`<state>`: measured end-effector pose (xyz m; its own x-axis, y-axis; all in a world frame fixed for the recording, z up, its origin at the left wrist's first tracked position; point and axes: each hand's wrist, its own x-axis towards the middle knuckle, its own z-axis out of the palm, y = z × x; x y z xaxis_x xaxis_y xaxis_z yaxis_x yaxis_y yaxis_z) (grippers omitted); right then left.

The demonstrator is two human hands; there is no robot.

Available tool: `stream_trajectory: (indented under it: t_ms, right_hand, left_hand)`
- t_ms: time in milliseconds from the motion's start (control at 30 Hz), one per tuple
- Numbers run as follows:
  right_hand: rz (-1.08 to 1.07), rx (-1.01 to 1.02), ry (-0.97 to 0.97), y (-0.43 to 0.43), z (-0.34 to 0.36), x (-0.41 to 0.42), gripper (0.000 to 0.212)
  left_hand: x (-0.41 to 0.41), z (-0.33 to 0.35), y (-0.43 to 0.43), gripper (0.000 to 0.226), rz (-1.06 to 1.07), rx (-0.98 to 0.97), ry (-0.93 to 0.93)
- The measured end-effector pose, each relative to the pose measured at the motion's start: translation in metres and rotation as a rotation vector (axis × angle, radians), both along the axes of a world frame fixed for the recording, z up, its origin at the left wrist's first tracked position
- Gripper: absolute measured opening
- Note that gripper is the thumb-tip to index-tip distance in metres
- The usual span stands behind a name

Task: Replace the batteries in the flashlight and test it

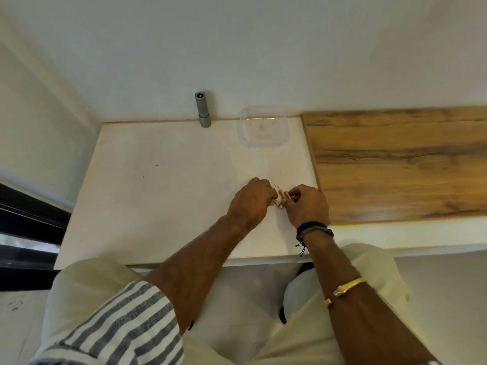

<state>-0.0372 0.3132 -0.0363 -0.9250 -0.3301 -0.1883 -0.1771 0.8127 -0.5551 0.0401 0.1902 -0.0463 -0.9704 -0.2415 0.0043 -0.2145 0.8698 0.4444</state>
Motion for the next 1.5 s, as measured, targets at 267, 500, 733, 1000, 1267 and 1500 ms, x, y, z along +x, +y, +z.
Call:
stream_trajectory:
  t_ms: [267, 500, 733, 1000, 1267, 1500]
  right_hand:
    - [0.163, 0.184, 0.071, -0.006, 0.0, -0.001, 0.014]
    - [0.209, 0.078, 0.146, -0.028, 0.014, -0.025, 0.011]
    - [0.318, 0.022, 0.288, -0.094, 0.056, -0.083, 0.013]
    - [0.439, 0.255, 0.33, -0.156, 0.047, -0.128, 0.014]
    - [0.47, 0.38, 0.333, -0.169, 0.026, -0.139, 0.02]
    - [0.338, 0.188, 0.286, -0.152, 0.044, -0.13, 0.025]
  left_hand:
    - [0.01, -0.003, 0.0, 0.02, -0.037, -0.037, 0.023]
    - [-0.003, 0.011, -0.028, 0.015, 0.059, -0.052, 0.157]
    - [-0.051, 0.055, -0.083, 0.017, 0.166, -0.111, 0.265]
    - [-0.11, 0.039, -0.13, 0.015, 0.279, -0.117, 0.129]
    - [-0.116, 0.022, -0.139, 0.017, 0.268, -0.057, 0.075]
    - [-0.089, 0.029, -0.131, 0.019, 0.333, 0.055, 0.232]
